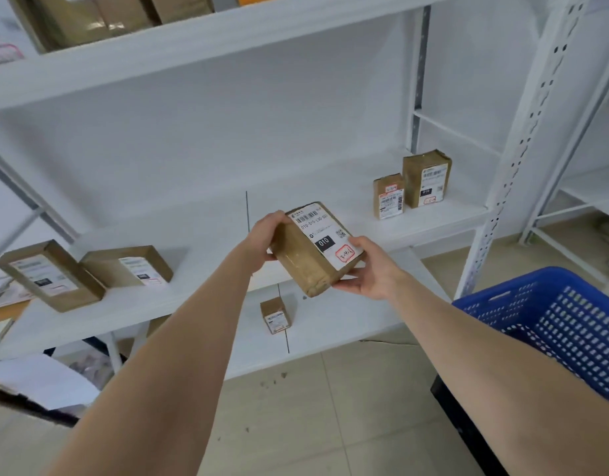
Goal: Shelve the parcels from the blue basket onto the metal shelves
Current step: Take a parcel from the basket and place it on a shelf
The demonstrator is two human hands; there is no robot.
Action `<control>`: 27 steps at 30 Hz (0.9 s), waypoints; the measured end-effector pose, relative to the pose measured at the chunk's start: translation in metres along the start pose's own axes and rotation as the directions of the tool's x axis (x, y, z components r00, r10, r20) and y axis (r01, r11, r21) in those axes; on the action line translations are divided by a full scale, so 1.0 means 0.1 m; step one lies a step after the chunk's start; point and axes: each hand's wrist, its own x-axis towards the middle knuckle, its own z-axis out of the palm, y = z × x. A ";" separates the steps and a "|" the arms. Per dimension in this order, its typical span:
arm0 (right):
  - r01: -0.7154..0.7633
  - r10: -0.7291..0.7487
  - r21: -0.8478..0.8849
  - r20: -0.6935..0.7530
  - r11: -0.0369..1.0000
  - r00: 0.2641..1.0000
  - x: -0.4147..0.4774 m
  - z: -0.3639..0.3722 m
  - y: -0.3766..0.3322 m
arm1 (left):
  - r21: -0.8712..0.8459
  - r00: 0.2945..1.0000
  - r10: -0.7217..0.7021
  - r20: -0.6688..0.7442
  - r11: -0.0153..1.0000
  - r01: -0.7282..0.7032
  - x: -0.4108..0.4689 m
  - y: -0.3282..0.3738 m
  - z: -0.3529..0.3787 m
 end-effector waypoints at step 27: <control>0.067 -0.057 -0.292 0.041 0.954 0.998 -0.21 0.49 0.27 | 0.154 0.971 0.179 -0.158 0.976 -0.155 -0.39 -0.20 -0.36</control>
